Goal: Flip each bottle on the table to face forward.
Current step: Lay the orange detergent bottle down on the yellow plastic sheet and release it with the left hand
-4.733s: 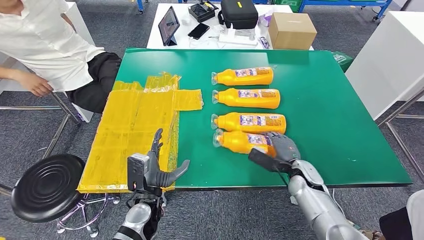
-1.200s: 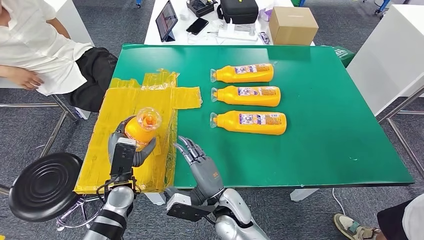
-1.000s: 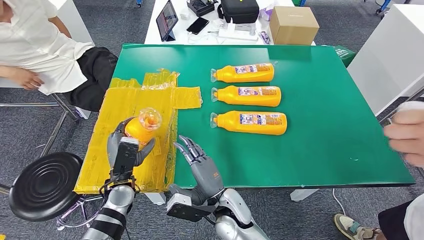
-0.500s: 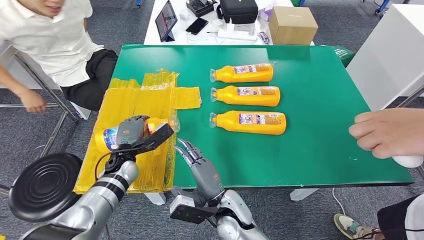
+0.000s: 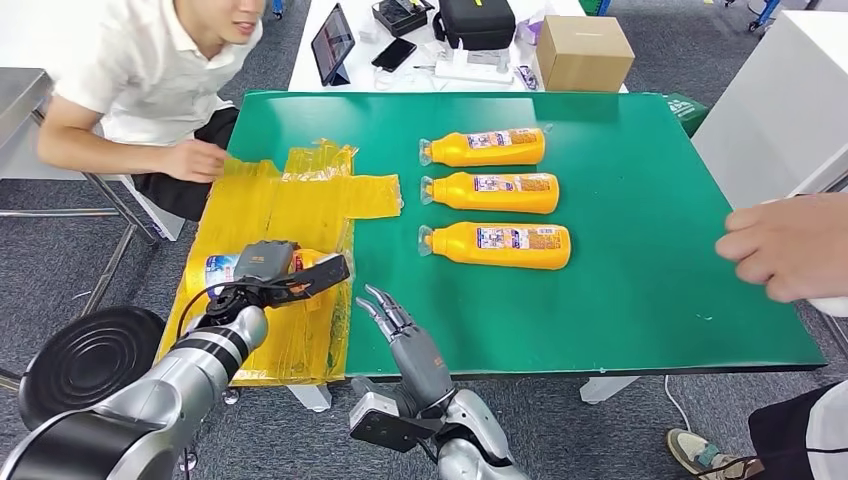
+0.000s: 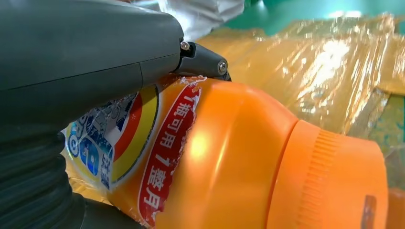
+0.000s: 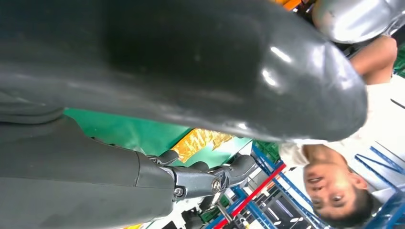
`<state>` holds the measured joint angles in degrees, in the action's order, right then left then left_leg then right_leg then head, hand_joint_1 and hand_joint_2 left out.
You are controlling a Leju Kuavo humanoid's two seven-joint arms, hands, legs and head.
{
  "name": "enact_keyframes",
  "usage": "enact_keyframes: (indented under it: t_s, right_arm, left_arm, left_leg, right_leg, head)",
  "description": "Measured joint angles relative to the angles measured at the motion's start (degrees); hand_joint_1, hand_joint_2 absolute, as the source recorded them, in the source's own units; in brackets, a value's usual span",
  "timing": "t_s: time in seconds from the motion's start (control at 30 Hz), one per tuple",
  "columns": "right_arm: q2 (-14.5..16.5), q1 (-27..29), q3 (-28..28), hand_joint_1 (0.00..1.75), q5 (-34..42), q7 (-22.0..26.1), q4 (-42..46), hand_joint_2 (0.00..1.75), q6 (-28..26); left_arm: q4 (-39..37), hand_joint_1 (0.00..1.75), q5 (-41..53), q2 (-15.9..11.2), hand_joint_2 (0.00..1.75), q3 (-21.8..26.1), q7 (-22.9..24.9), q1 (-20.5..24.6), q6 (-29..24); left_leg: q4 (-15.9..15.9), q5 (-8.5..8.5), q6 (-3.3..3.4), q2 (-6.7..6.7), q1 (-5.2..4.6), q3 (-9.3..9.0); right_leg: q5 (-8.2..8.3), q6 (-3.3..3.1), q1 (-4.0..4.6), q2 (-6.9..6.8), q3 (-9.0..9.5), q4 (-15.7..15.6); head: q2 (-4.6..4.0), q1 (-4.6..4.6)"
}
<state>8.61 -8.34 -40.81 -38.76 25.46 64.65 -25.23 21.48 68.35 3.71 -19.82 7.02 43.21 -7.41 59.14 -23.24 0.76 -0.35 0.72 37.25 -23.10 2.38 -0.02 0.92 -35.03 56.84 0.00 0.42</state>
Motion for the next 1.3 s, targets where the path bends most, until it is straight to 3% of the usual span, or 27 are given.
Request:
enact_keyframes:
  t_s: [0.17,0.37,0.57,0.93,1.1,1.3]
  right_arm:
    - [0.4,0.1,0.5,0.0,0.7,1.2,-1.2,0.0,-1.3]
    - [0.5,0.0,1.0,0.0,1.8,2.6,-2.9,0.0,-2.3]
    - [0.5,0.0,1.3,0.0,2.4,3.3,-3.8,0.0,-2.5]
    - [0.5,0.1,1.9,0.0,2.4,3.5,-4.6,0.0,-3.0]
    - [0.5,1.1,2.4,0.0,2.1,3.4,-4.5,0.0,-4.4]
    - [0.0,4.3,4.5,0.0,-0.6,1.5,-2.5,0.0,-7.6]
  left_arm:
    - [-0.7,0.0,-3.1,-0.6,1.75,0.8,-1.7,1.4,5.4]
    - [-0.7,0.0,-9.6,-1.1,1.75,4.6,-11.9,1.6,7.8]
    - [1.2,0.0,-13.0,-1.1,1.75,4.9,-19.3,0.2,9.9]
    - [4.5,0.0,-16.3,-1.4,1.75,4.4,-22.9,-2.1,9.3]
    - [15.4,0.0,-32.1,-1.8,1.75,5.6,-26.8,-9.7,8.5]
    - [39.3,0.0,-46.3,-2.0,1.75,8.5,-25.6,-25.4,-0.9]
  left_leg:
    - [0.0,0.0,0.0,0.01,0.0,-0.08]
    - [0.0,0.01,0.0,-0.04,0.0,-0.1]
    - [0.0,0.02,0.0,-0.19,-0.01,-0.08]
    - [0.0,0.02,0.0,-0.17,-0.02,-0.06]
    - [0.0,0.0,-0.01,-0.11,-0.02,0.04]
    - [0.0,-0.12,-0.04,-0.04,-0.02,0.25]
  right_leg:
    - [0.0,0.0,0.0,0.0,0.07,0.0]
    - [-0.02,-0.01,0.0,-0.02,0.09,0.0]
    - [-0.03,-0.01,-0.02,-0.13,0.12,0.0]
    - [-0.03,-0.01,-0.02,-0.13,0.09,0.0]
    - [-0.04,-0.01,-0.02,-0.08,-0.02,0.0]
    - [-0.18,-0.05,-0.02,-0.05,-0.25,0.0]
  head:
    - [0.0,0.0]
    - [0.0,0.0]
    - [0.0,0.0]
    - [0.0,0.0]
    - [0.0,0.01]
    - [0.0,0.0]
